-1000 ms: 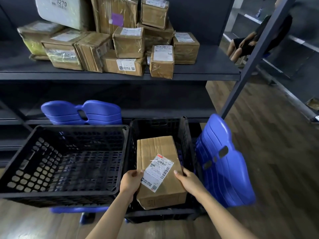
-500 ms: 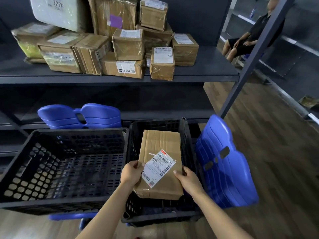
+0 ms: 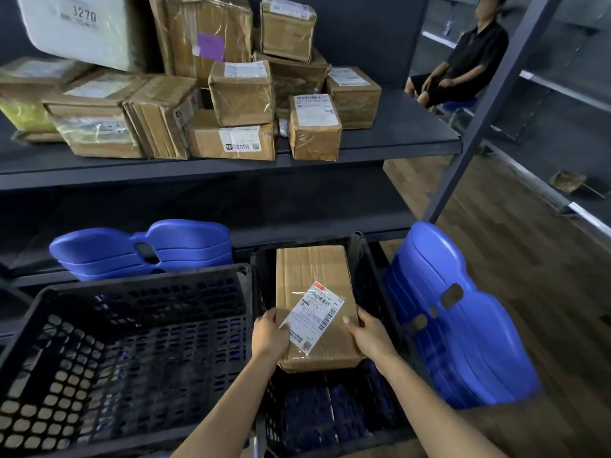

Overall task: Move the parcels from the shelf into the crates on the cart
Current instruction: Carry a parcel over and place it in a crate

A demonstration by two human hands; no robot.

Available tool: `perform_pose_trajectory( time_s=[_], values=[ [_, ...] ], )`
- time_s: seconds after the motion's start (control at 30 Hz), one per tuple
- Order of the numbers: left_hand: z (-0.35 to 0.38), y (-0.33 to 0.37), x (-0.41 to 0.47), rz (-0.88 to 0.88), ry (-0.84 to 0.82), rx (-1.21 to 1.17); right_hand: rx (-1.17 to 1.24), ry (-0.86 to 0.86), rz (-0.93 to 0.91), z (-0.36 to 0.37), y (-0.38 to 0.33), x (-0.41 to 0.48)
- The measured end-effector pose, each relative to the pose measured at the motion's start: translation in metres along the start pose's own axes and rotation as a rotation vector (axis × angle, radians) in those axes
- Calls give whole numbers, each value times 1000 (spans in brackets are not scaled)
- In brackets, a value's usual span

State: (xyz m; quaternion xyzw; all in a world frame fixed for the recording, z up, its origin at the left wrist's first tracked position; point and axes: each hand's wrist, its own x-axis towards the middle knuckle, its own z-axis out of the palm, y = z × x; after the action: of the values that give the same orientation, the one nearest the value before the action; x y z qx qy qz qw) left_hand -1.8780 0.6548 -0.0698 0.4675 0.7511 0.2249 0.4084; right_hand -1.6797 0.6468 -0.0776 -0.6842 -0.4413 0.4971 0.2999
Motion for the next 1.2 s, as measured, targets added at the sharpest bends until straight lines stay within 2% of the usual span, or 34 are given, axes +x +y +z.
perform_pose_trajectory(
  time_s=[0.23,0.6,0.8,1.0,1.2],
  values=[
    [38,-22,26,-56,37,-12,-119,-66,3,13,30,53],
    [94,-67,74,-198,99,-92,-161,-108,-23,56,96,123],
    [107,-78,87,-202,173,36,-193,-139,-8,68,114,142],
    [117,-86,100,-187,129,270,-209,-138,-46,74,123,156],
    [129,-102,115,-173,92,234,-196,-126,-48,77,130,168]
  ],
)
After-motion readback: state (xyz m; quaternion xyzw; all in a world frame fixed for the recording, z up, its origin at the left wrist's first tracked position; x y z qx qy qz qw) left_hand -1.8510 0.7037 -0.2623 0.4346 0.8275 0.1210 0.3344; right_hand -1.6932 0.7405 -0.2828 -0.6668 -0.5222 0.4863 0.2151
